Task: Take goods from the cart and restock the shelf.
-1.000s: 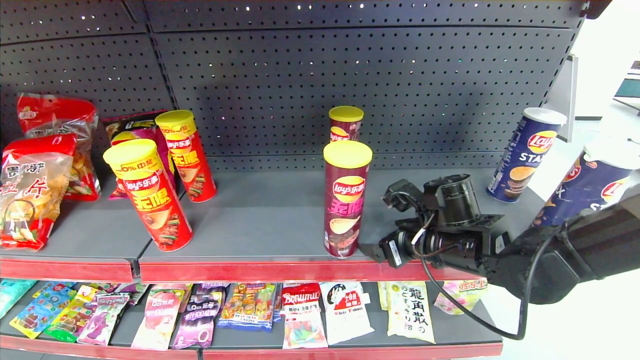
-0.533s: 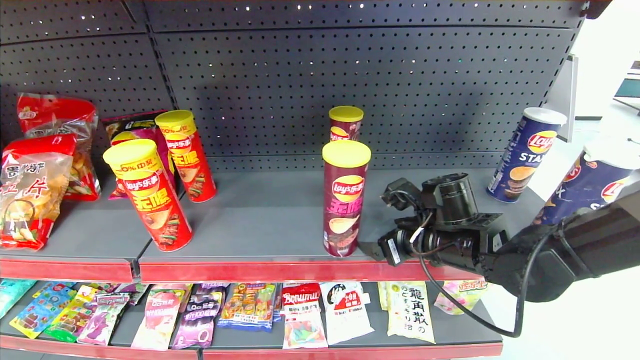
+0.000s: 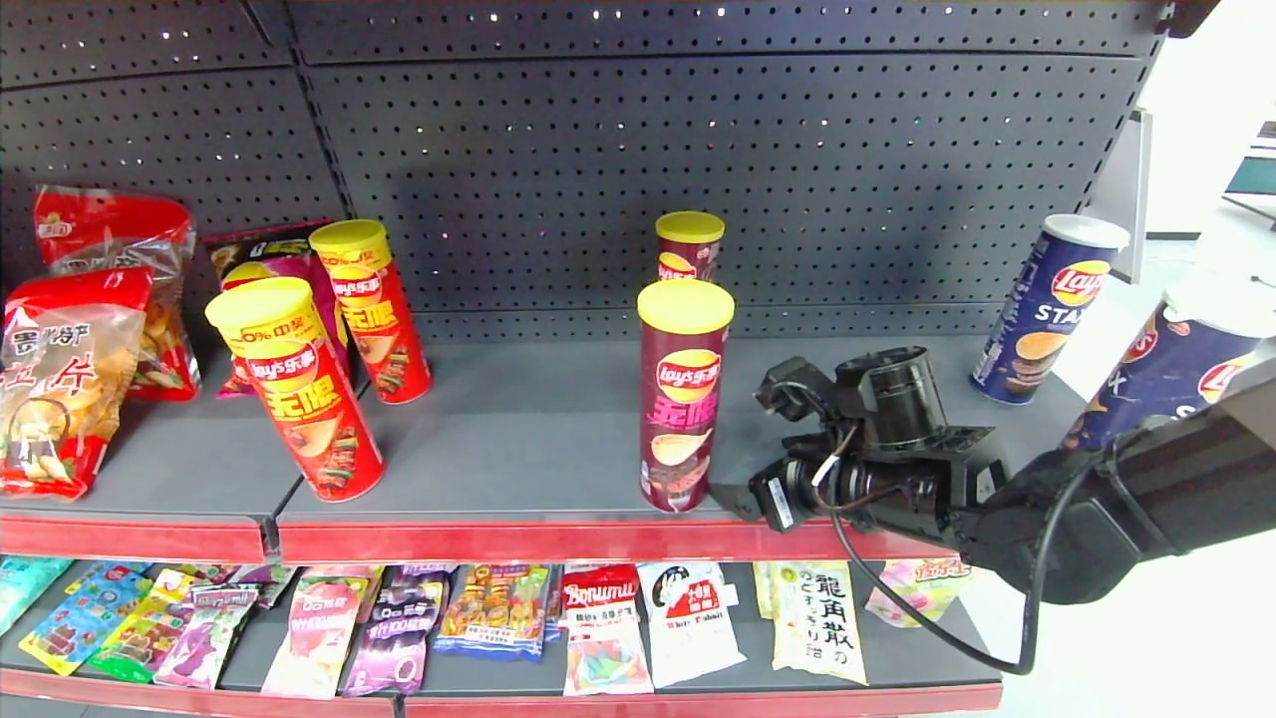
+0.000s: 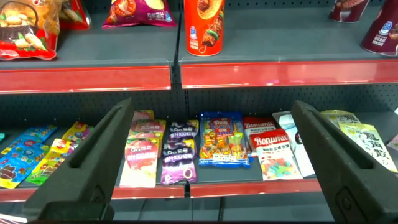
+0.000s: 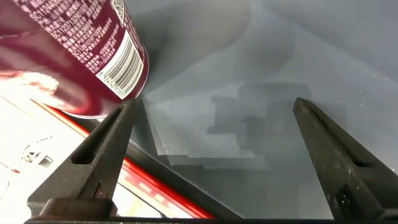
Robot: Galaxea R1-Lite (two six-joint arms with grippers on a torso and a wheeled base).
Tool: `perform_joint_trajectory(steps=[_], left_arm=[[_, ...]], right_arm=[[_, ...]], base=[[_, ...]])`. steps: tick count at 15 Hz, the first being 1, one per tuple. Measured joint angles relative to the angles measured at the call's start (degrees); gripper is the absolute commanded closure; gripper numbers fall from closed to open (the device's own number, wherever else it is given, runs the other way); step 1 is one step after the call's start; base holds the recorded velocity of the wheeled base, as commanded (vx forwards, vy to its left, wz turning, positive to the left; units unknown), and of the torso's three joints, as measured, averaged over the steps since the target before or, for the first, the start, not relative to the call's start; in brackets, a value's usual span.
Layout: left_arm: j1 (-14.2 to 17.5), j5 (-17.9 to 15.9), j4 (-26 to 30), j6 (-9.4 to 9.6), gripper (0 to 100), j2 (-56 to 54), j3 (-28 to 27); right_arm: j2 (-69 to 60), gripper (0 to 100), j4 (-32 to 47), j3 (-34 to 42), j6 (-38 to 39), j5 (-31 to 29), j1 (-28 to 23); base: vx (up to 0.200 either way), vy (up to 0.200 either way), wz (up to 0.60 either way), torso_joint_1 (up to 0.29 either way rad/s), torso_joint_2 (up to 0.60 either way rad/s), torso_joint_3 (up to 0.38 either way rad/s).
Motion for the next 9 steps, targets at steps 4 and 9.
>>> perform_joint_trajectory(steps=[4,9], left_arm=[[0.0,0.0,0.0,0.00,0,0.0,0.0],[0.0,0.0,0.0,0.00,0,0.0,0.0]], right_arm=[[0.4,0,0.0,-0.6,-0.4,0.0,0.0],[0.6,0,0.0,-1.0,-1.5,-1.9,-0.4]], base=[[0.000,0.000,0.00,0.000,0.00,0.000],[0.000,0.000,0.00,0.000,0.00,0.000]])
